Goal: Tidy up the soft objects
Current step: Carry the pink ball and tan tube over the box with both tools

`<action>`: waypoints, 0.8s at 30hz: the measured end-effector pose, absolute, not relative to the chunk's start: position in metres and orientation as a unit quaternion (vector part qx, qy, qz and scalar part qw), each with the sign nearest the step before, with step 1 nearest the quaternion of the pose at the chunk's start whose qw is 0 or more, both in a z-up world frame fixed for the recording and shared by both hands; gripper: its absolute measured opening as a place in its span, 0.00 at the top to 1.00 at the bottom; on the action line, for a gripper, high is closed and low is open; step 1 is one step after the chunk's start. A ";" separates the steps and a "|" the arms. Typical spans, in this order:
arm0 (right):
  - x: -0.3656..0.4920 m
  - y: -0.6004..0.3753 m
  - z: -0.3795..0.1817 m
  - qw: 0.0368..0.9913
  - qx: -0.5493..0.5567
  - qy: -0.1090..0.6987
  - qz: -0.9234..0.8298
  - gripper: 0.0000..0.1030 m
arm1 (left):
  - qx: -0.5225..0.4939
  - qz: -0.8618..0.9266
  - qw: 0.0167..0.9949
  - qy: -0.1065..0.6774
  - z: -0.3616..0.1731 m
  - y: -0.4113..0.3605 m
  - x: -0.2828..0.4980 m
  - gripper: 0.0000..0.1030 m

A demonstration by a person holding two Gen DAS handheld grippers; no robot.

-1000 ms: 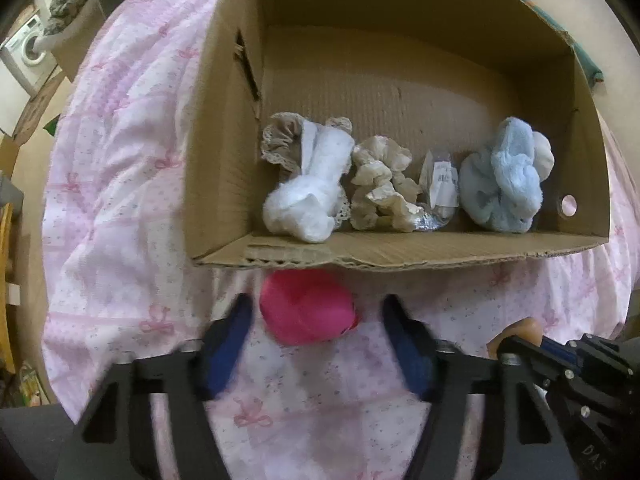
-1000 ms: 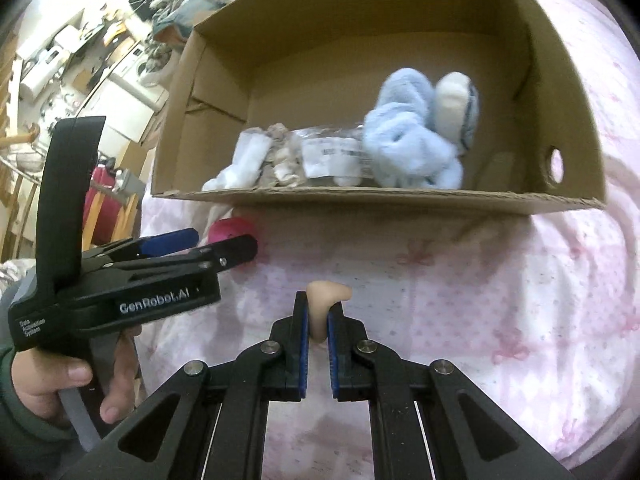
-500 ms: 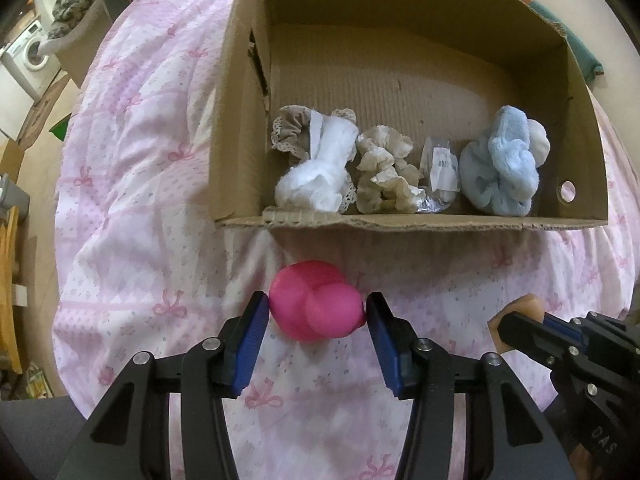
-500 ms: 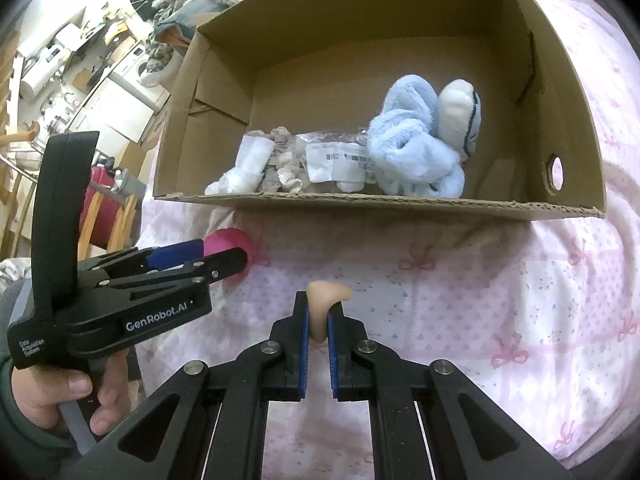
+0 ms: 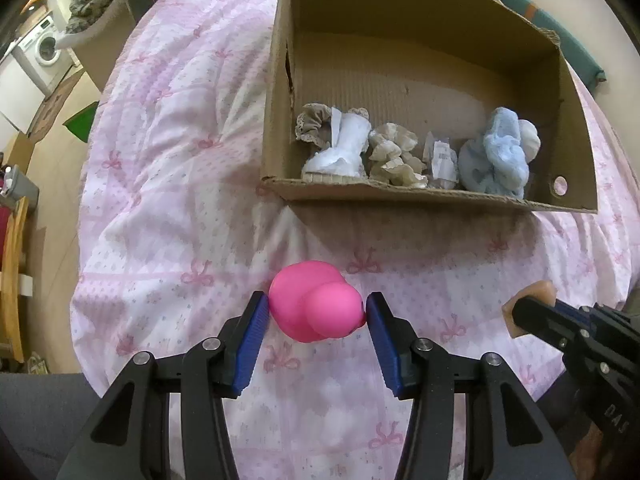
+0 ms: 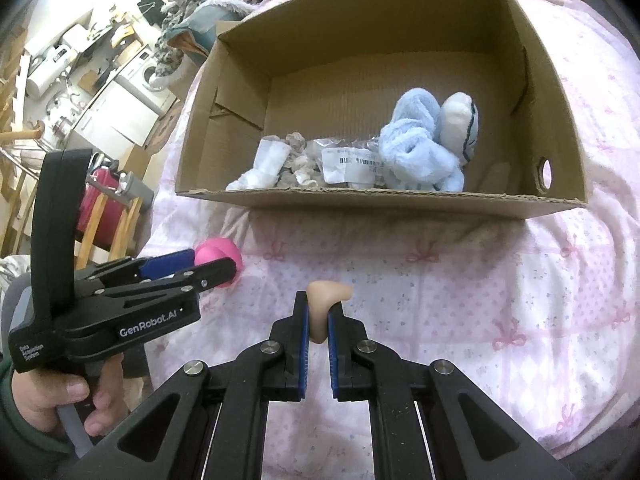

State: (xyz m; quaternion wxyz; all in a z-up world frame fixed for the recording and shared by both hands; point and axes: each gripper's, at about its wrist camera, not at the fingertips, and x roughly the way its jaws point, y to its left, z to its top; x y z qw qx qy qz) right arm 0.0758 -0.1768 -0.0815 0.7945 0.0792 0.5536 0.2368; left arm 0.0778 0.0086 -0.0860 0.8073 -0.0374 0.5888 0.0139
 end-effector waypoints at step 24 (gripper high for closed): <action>0.053 -0.207 -0.001 0.844 0.095 0.468 0.244 0.90 | -0.064 0.018 0.864 0.499 0.012 0.013 0.065 0.55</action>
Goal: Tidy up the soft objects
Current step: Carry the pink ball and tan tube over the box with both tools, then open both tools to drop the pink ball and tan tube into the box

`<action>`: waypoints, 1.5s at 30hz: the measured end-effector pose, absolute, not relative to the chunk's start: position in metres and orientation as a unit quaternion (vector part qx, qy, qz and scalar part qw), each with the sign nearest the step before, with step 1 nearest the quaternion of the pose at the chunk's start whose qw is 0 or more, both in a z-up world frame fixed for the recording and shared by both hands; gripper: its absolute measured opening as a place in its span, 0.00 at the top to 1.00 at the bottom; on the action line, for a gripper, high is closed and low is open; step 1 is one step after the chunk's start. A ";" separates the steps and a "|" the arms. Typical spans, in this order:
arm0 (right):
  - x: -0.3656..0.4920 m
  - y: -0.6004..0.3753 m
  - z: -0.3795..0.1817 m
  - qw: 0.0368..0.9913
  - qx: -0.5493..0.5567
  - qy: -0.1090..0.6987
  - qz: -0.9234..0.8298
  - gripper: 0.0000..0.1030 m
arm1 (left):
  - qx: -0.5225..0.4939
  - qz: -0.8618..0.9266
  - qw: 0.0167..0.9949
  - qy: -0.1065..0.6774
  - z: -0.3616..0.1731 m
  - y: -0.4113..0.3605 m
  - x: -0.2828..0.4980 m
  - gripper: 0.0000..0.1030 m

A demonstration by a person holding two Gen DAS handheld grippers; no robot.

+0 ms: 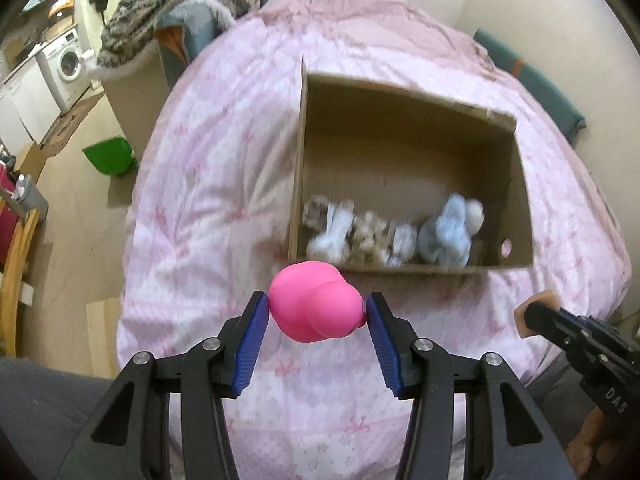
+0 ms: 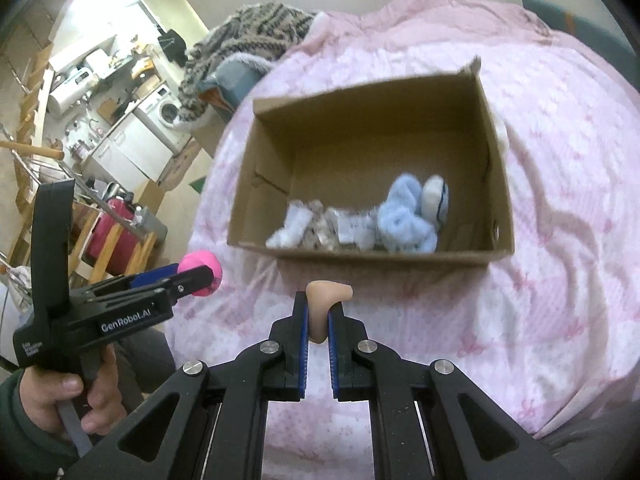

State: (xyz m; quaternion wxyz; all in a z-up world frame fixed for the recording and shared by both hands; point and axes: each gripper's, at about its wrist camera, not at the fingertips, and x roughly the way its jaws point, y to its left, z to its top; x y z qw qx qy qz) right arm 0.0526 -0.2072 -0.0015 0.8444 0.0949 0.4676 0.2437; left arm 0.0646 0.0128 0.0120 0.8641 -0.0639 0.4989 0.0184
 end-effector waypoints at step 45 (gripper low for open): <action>0.149 -0.214 -0.059 0.824 0.136 0.505 0.218 0.85 | -0.030 -0.036 0.871 0.489 -0.043 -0.017 0.147 0.55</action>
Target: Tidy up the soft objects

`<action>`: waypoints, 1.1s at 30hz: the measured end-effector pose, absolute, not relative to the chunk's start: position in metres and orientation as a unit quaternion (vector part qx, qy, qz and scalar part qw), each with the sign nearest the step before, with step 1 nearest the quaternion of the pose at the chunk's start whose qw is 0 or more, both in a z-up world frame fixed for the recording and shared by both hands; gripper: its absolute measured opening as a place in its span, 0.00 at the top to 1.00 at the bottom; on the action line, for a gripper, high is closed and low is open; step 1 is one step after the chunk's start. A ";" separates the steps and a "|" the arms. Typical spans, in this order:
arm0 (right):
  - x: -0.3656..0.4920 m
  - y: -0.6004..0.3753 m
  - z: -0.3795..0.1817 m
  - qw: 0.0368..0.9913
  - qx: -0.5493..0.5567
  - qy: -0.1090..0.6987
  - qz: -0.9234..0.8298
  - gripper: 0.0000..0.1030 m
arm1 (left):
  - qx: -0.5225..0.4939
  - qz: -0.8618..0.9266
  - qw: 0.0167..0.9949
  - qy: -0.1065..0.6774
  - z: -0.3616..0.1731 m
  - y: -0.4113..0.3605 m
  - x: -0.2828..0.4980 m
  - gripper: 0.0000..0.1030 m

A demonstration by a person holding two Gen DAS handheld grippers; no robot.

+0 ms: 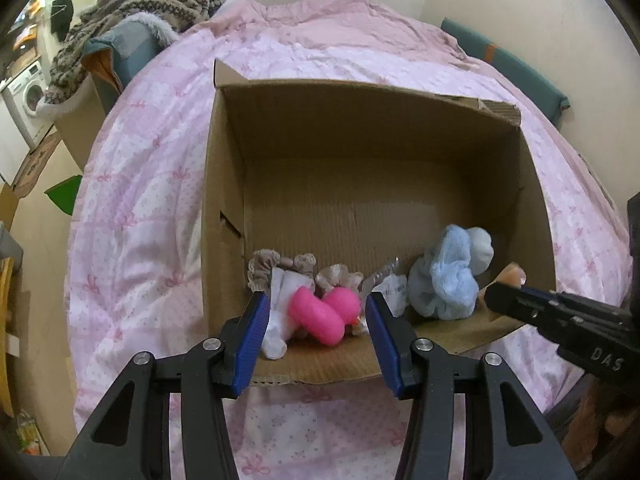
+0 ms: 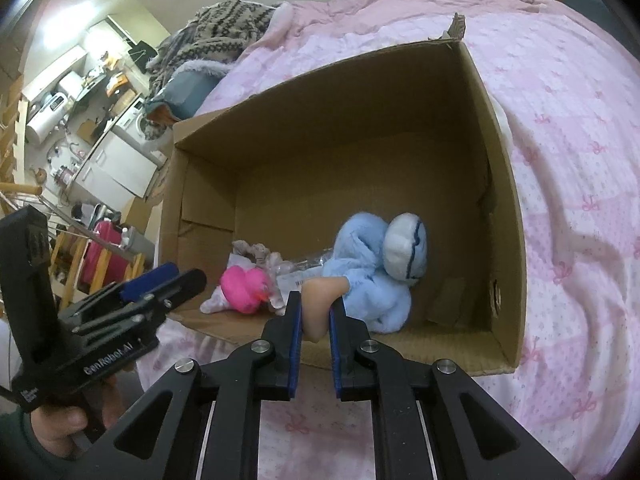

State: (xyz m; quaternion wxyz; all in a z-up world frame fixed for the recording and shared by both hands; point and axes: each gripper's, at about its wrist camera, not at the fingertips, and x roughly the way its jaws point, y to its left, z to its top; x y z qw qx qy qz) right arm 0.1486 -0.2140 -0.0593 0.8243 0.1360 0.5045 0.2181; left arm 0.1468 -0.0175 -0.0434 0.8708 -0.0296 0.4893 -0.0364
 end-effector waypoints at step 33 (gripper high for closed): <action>0.104 -0.244 0.023 0.902 0.123 0.383 0.159 0.00 | -0.076 0.015 0.911 0.406 0.032 0.022 0.100 0.03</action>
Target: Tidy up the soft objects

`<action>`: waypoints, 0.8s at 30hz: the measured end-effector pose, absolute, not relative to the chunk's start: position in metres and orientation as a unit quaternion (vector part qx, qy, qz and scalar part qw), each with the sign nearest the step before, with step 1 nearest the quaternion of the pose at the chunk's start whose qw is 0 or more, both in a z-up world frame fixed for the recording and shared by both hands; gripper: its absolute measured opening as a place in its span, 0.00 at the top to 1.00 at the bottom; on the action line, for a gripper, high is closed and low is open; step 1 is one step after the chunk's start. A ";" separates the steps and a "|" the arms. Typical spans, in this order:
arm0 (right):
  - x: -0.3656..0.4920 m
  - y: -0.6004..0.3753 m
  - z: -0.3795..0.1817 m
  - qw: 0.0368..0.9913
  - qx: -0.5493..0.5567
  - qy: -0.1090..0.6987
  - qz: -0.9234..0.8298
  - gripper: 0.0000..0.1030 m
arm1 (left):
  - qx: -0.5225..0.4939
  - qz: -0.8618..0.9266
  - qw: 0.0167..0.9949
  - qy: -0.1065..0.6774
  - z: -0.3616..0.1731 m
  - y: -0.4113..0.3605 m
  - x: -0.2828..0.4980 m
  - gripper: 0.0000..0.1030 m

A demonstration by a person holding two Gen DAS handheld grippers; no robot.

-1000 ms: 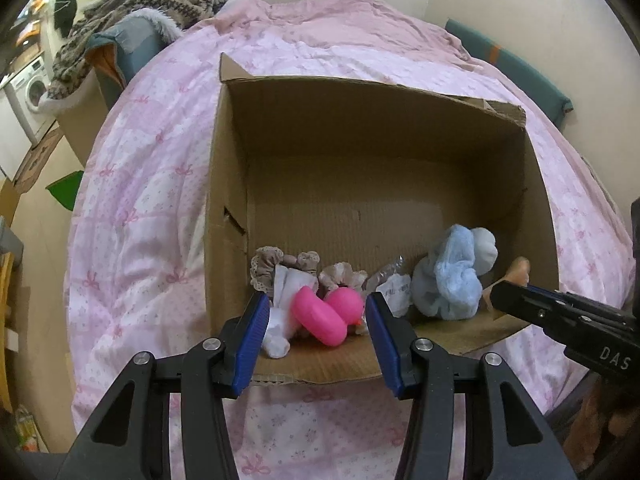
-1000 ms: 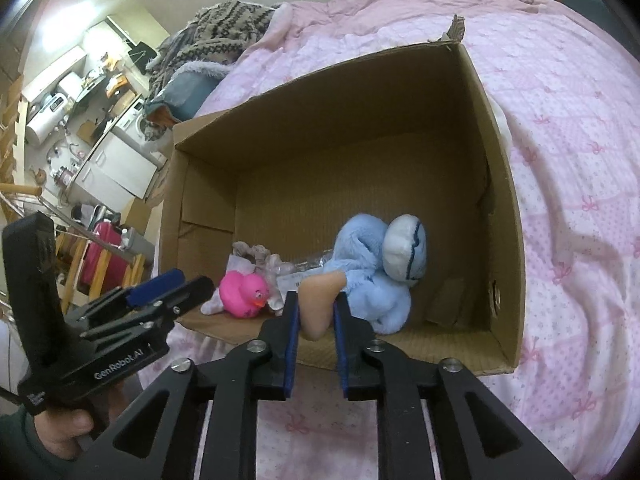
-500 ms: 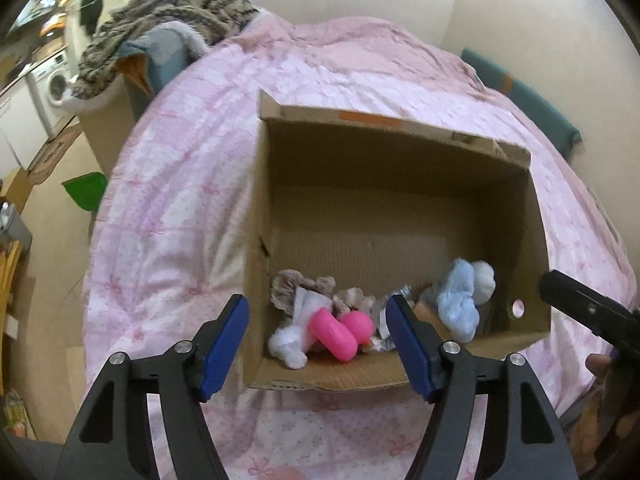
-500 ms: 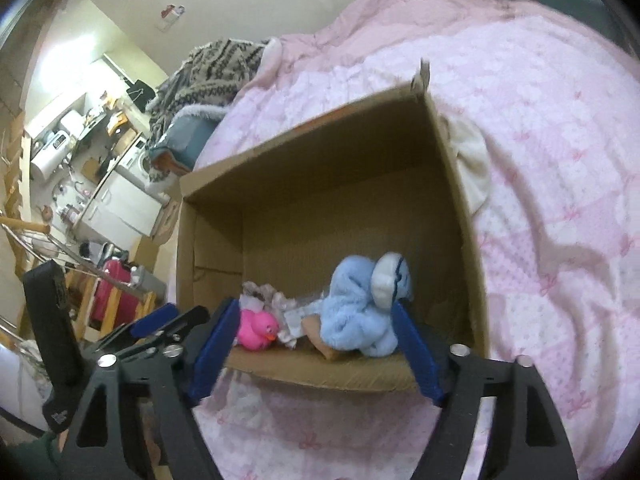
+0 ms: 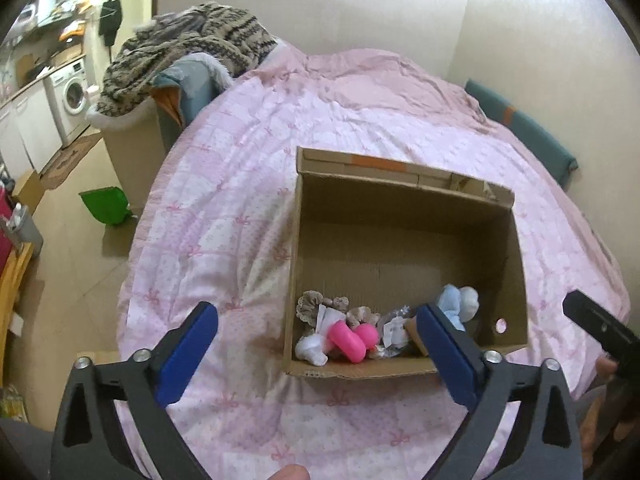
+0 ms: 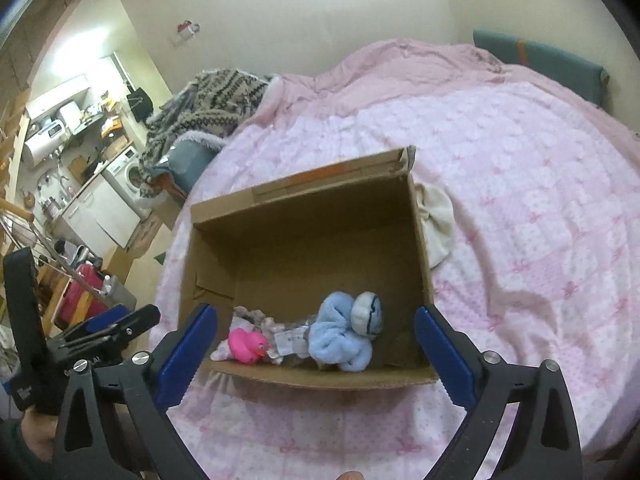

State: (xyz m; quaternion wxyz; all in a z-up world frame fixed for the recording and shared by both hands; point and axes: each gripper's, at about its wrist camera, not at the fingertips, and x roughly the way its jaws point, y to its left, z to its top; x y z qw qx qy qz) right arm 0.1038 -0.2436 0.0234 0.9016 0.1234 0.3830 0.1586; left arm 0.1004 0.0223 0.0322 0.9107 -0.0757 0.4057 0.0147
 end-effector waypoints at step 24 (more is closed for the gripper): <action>0.053 -0.233 -0.004 0.920 0.074 0.369 0.109 0.00 | -0.060 0.029 0.916 0.395 0.015 0.016 0.046 0.01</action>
